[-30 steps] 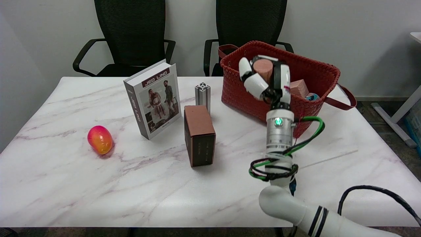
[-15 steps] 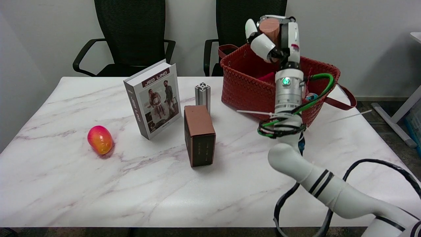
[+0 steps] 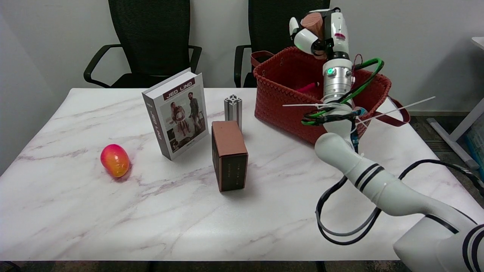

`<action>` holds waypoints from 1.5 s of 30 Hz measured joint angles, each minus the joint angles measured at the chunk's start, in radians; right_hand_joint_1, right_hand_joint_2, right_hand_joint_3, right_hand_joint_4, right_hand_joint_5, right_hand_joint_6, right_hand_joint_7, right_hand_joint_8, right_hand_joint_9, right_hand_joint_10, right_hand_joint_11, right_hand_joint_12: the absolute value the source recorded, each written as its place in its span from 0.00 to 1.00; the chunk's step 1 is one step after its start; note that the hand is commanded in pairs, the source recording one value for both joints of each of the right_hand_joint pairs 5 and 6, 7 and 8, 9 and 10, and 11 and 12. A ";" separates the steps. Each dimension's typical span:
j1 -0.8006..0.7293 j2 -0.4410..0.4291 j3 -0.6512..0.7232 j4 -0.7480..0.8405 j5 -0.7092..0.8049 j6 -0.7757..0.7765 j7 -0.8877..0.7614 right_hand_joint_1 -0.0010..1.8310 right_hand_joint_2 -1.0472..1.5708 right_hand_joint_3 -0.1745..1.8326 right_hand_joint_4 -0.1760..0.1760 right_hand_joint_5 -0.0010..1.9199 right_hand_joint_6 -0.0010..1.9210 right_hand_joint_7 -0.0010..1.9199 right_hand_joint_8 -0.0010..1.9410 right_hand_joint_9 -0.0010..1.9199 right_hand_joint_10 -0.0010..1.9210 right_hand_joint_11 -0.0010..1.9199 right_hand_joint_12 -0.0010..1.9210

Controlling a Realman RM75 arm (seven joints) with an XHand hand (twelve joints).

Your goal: Place the wooden cylinder into the brown storage basket.

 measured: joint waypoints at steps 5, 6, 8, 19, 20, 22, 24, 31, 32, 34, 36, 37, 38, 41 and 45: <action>0.047 0.001 0.004 -0.106 0.000 -0.043 -0.009 0.51 0.88 0.39 0.50 0.79 0.79 0.92 0.91 0.91 0.91 0.96 0.96; 0.055 0.001 0.004 -0.128 0.000 -0.050 -0.010 0.51 0.88 0.39 0.50 0.77 0.77 0.91 0.90 0.91 0.91 0.96 0.96; 0.070 0.001 0.004 -0.167 0.000 -0.064 -0.013 0.52 0.87 0.39 0.50 0.74 0.74 0.90 0.89 0.90 0.90 0.95 0.95; 0.105 0.004 0.008 -0.318 0.039 -0.120 -0.027 0.56 0.79 0.44 0.50 0.60 0.60 0.83 0.82 0.86 0.86 0.91 0.91; 0.105 0.005 0.009 -0.325 0.042 -0.124 -0.031 0.56 0.78 0.45 0.50 0.58 0.58 0.82 0.81 0.85 0.85 0.91 0.91; 0.105 0.007 0.012 -0.336 0.047 -0.129 -0.043 0.57 0.77 0.47 0.50 0.57 0.57 0.81 0.81 0.84 0.84 0.90 0.90; 0.105 0.008 0.015 -0.342 0.056 -0.134 -0.057 0.57 0.75 0.48 0.50 0.56 0.56 0.81 0.80 0.84 0.84 0.89 0.89; 0.094 0.014 0.024 -0.331 0.097 -0.147 -0.120 0.63 0.61 0.62 0.50 0.16 0.16 0.65 0.64 0.67 0.67 0.82 0.82; 0.092 0.015 0.024 -0.326 0.102 -0.149 -0.128 0.64 0.60 0.63 0.50 0.10 0.10 0.59 0.58 0.62 0.62 0.79 0.79; 0.087 0.017 0.026 -0.313 0.115 -0.152 -0.148 0.65 0.57 0.63 0.50 0.06 0.06 0.52 0.52 0.55 0.55 0.73 0.73; 0.082 0.019 0.028 -0.298 0.128 -0.157 -0.165 0.66 0.56 0.62 0.50 0.05 0.05 0.49 0.48 0.51 0.51 0.68 0.68; 0.078 0.020 0.028 -0.289 0.138 -0.159 -0.176 0.66 0.55 0.63 0.50 0.05 0.05 0.48 0.47 0.50 0.50 0.67 0.67; 0.075 0.021 0.029 -0.280 0.147 -0.162 -0.187 0.66 0.55 0.63 0.50 0.05 0.05 0.47 0.47 0.49 0.49 0.65 0.65; 0.062 0.025 0.030 -0.247 0.176 -0.170 -0.229 0.67 0.51 0.64 0.50 0.04 0.04 0.43 0.43 0.44 0.44 0.50 0.50; 0.044 0.029 0.032 -0.195 0.217 -0.178 -0.289 0.67 0.44 0.63 0.50 0.03 0.03 0.33 0.33 0.31 0.31 0.25 0.25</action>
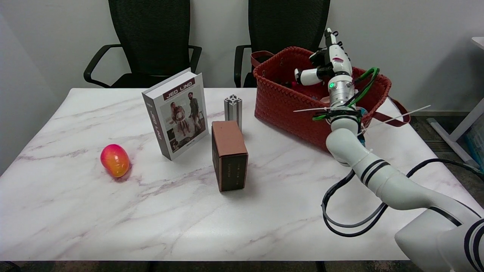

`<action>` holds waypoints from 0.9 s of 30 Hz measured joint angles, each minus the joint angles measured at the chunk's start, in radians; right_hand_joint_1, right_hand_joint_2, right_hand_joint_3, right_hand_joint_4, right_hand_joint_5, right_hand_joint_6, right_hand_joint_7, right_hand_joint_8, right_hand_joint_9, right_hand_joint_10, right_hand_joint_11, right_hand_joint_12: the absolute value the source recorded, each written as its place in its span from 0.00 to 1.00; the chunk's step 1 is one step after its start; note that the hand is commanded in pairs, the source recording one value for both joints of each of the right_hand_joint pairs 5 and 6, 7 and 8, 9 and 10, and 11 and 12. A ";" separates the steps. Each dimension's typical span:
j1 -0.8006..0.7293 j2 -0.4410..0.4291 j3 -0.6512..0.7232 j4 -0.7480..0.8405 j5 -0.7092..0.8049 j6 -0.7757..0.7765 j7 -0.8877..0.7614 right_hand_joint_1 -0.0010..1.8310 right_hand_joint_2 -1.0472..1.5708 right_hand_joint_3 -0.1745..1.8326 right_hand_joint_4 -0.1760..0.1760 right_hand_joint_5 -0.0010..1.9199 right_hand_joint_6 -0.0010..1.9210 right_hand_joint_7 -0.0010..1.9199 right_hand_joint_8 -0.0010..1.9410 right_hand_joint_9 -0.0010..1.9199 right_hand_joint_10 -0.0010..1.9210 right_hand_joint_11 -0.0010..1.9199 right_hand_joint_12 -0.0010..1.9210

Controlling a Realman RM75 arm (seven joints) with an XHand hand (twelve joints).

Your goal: Place the wooden cylinder into the brown storage basket.

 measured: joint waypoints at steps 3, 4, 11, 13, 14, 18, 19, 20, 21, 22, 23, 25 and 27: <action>-0.017 0.004 0.003 0.046 0.032 -0.003 -0.055 0.67 0.36 0.59 0.50 0.04 0.04 0.23 0.22 0.27 0.27 0.15 0.15; -0.021 0.005 0.004 0.062 0.041 -0.003 -0.072 0.67 0.35 0.55 0.50 0.03 0.03 0.20 0.19 0.23 0.23 0.11 0.11; -0.056 0.012 0.009 0.186 0.103 0.019 -0.201 0.65 0.31 0.40 0.50 0.00 0.00 0.12 0.11 0.13 0.13 0.01 0.01; -0.066 0.013 0.010 0.221 0.117 0.033 -0.232 0.64 0.31 0.40 0.50 0.00 0.00 0.11 0.11 0.13 0.13 0.01 0.01; -0.071 0.014 0.010 0.240 0.123 0.040 -0.247 0.64 0.31 0.40 0.50 0.00 0.00 0.11 0.11 0.13 0.13 0.01 0.01; -0.090 0.016 0.008 0.313 0.143 0.071 -0.290 0.64 0.33 0.39 0.50 0.00 0.00 0.11 0.11 0.12 0.12 0.01 0.01; -0.095 0.017 0.006 0.332 0.146 0.080 -0.298 0.63 0.33 0.39 0.50 0.00 0.00 0.11 0.11 0.12 0.12 0.01 0.01; -0.102 0.018 0.004 0.355 0.149 0.091 -0.307 0.63 0.33 0.39 0.50 0.00 0.00 0.11 0.11 0.12 0.12 0.01 0.01; -0.109 0.019 0.002 0.376 0.150 0.102 -0.315 0.63 0.34 0.39 0.50 0.00 0.00 0.11 0.11 0.12 0.12 0.01 0.01; -0.116 0.019 -0.002 0.403 0.151 0.116 -0.323 0.62 0.35 0.39 0.50 0.00 0.00 0.11 0.11 0.13 0.13 0.01 0.01; -0.124 0.020 -0.005 0.428 0.149 0.130 -0.330 0.62 0.35 0.38 0.50 0.00 0.00 0.11 0.11 0.13 0.13 0.03 0.03; -0.140 0.021 -0.014 0.473 0.138 0.159 -0.342 0.62 0.38 0.36 0.50 0.00 0.00 0.12 0.11 0.16 0.16 0.06 0.06; -0.158 0.022 -0.026 0.520 0.121 0.190 -0.351 0.61 0.41 0.34 0.50 0.01 0.01 0.13 0.13 0.17 0.17 0.09 0.09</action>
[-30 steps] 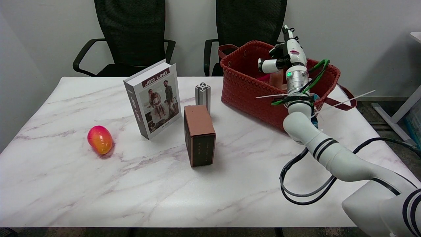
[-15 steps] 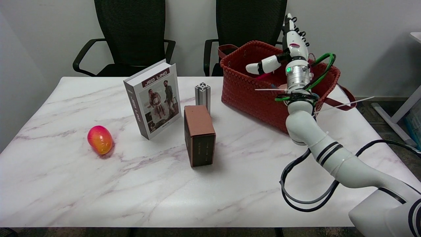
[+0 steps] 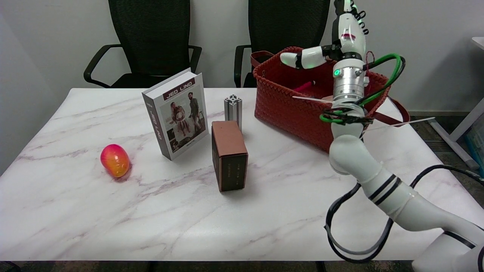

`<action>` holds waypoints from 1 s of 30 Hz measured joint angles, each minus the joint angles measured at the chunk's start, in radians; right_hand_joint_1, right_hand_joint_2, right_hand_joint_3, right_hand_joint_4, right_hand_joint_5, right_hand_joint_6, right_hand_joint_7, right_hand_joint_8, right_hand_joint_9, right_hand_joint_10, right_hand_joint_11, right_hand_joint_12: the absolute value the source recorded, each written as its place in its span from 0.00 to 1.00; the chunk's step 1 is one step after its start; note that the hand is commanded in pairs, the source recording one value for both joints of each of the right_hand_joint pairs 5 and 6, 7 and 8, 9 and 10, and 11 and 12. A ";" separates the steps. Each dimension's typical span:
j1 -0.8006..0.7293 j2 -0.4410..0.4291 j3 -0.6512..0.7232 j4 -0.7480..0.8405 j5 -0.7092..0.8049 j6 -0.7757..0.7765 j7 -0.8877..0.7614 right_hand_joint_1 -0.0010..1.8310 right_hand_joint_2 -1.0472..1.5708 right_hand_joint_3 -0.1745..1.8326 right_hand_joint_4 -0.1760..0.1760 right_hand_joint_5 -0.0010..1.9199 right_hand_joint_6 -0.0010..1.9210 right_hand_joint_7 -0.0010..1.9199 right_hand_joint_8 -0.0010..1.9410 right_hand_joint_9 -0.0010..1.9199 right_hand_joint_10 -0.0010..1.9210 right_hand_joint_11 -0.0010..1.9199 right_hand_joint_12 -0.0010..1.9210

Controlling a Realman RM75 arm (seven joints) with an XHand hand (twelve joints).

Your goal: Place the wooden cylinder into the brown storage basket.

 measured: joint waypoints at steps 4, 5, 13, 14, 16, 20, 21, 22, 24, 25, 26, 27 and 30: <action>-0.045 0.002 -0.037 0.092 -0.056 0.074 -0.017 0.61 0.45 0.33 0.50 0.02 0.02 0.16 0.16 0.19 0.19 0.14 0.14; -0.058 0.002 -0.049 0.112 -0.072 0.093 -0.020 0.61 0.45 0.33 0.50 0.02 0.02 0.16 0.16 0.19 0.19 0.14 0.14; -0.167 -0.019 -0.156 0.227 -0.252 0.247 -0.038 0.62 0.48 0.37 0.50 0.04 0.04 0.20 0.20 0.22 0.22 0.16 0.16; -0.182 -0.023 -0.170 0.236 -0.277 0.266 -0.040 0.62 0.49 0.37 0.50 0.04 0.04 0.21 0.21 0.22 0.22 0.16 0.16; -0.218 -0.034 -0.201 0.251 -0.329 0.312 -0.042 0.62 0.49 0.38 0.50 0.04 0.04 0.21 0.21 0.23 0.23 0.16 0.16; -0.275 -0.052 -0.264 0.262 -0.407 0.410 -0.045 0.62 0.49 0.39 0.50 0.04 0.04 0.22 0.21 0.23 0.23 0.15 0.15; -0.288 -0.056 -0.282 0.262 -0.425 0.438 -0.046 0.62 0.49 0.40 0.50 0.04 0.04 0.22 0.21 0.22 0.22 0.14 0.14; -0.299 -0.059 -0.297 0.262 -0.439 0.463 -0.047 0.62 0.49 0.40 0.50 0.04 0.04 0.22 0.21 0.22 0.22 0.14 0.14; -0.322 -0.066 -0.335 0.256 -0.469 0.526 -0.047 0.62 0.49 0.40 0.50 0.04 0.04 0.22 0.21 0.22 0.22 0.13 0.13; -0.333 -0.070 -0.355 0.250 -0.483 0.562 -0.048 0.63 0.49 0.40 0.50 0.04 0.04 0.22 0.22 0.22 0.22 0.13 0.13; -0.341 -0.072 -0.371 0.244 -0.494 0.590 -0.047 0.63 0.50 0.40 0.50 0.04 0.04 0.22 0.22 0.22 0.22 0.13 0.13; -0.350 -0.075 -0.387 0.238 -0.503 0.616 -0.046 0.63 0.50 0.39 0.50 0.04 0.04 0.22 0.22 0.22 0.22 0.12 0.12; -0.382 -0.082 -0.425 0.215 -0.528 0.692 -0.028 0.62 0.52 0.39 0.50 0.04 0.04 0.23 0.23 0.22 0.22 0.11 0.11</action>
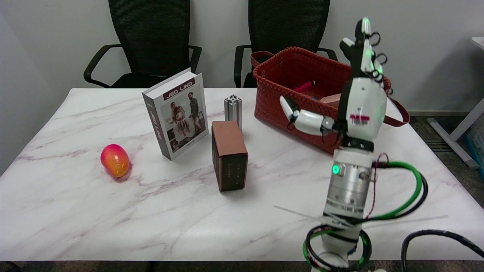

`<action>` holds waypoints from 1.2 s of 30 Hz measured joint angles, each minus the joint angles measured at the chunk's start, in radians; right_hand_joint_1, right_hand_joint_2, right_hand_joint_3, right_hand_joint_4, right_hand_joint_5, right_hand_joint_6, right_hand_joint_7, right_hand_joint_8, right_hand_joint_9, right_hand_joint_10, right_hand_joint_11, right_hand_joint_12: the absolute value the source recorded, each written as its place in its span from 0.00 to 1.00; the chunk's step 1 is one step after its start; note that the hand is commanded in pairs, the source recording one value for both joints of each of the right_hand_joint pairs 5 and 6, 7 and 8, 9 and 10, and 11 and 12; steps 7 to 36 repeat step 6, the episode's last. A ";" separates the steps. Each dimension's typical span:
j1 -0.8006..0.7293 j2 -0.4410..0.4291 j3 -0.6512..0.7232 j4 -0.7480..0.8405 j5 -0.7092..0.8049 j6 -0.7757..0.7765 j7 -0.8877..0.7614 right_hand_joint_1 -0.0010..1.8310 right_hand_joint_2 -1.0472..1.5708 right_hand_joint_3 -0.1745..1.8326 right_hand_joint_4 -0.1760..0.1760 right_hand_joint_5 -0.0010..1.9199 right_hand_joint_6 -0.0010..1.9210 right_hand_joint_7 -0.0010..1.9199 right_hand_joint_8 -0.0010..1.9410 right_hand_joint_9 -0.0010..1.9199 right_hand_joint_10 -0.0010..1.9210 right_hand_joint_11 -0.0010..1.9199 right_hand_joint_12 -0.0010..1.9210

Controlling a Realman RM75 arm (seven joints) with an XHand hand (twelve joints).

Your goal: Place the wooden cylinder into the brown storage basket.

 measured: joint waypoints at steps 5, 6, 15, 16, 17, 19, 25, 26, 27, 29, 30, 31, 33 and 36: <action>-0.067 -0.011 -0.030 -0.047 -0.022 0.095 0.079 0.62 0.54 0.39 0.50 0.04 0.04 0.24 0.23 0.23 0.23 0.11 0.11; -0.080 -0.014 -0.031 -0.057 -0.024 0.109 0.099 0.62 0.55 0.40 0.50 0.04 0.04 0.24 0.23 0.23 0.23 0.11 0.11; -0.080 -0.014 -0.031 -0.057 -0.024 0.109 0.099 0.62 0.55 0.40 0.50 0.04 0.04 0.24 0.23 0.23 0.23 0.11 0.11; -0.080 -0.014 -0.031 -0.057 -0.024 0.109 0.099 0.62 0.55 0.40 0.50 0.04 0.04 0.24 0.23 0.23 0.23 0.11 0.11; -0.080 -0.014 -0.031 -0.057 -0.024 0.109 0.099 0.62 0.55 0.40 0.50 0.04 0.04 0.24 0.23 0.23 0.23 0.11 0.11; -0.080 -0.014 -0.031 -0.057 -0.024 0.109 0.099 0.62 0.55 0.40 0.50 0.04 0.04 0.24 0.23 0.23 0.23 0.11 0.11; -0.080 -0.014 -0.031 -0.057 -0.024 0.109 0.099 0.62 0.55 0.40 0.50 0.04 0.04 0.24 0.23 0.23 0.23 0.11 0.11; -0.080 -0.014 -0.031 -0.057 -0.024 0.109 0.099 0.62 0.55 0.40 0.50 0.04 0.04 0.24 0.23 0.23 0.23 0.11 0.11; -0.080 -0.014 -0.031 -0.057 -0.024 0.109 0.099 0.62 0.55 0.40 0.50 0.04 0.04 0.24 0.23 0.23 0.23 0.11 0.11; -0.080 -0.014 -0.031 -0.057 -0.024 0.109 0.099 0.62 0.55 0.40 0.50 0.04 0.04 0.24 0.23 0.23 0.23 0.11 0.11; -0.080 -0.014 -0.031 -0.057 -0.024 0.109 0.099 0.62 0.55 0.40 0.50 0.04 0.04 0.24 0.23 0.23 0.23 0.11 0.11; -0.080 -0.014 -0.031 -0.057 -0.024 0.109 0.099 0.62 0.55 0.40 0.50 0.04 0.04 0.24 0.23 0.23 0.23 0.11 0.11; -0.080 -0.014 -0.031 -0.057 -0.024 0.109 0.099 0.62 0.55 0.40 0.50 0.04 0.04 0.24 0.23 0.23 0.23 0.11 0.11; -0.080 -0.014 -0.031 -0.057 -0.024 0.109 0.099 0.62 0.55 0.40 0.50 0.04 0.04 0.24 0.23 0.23 0.23 0.11 0.11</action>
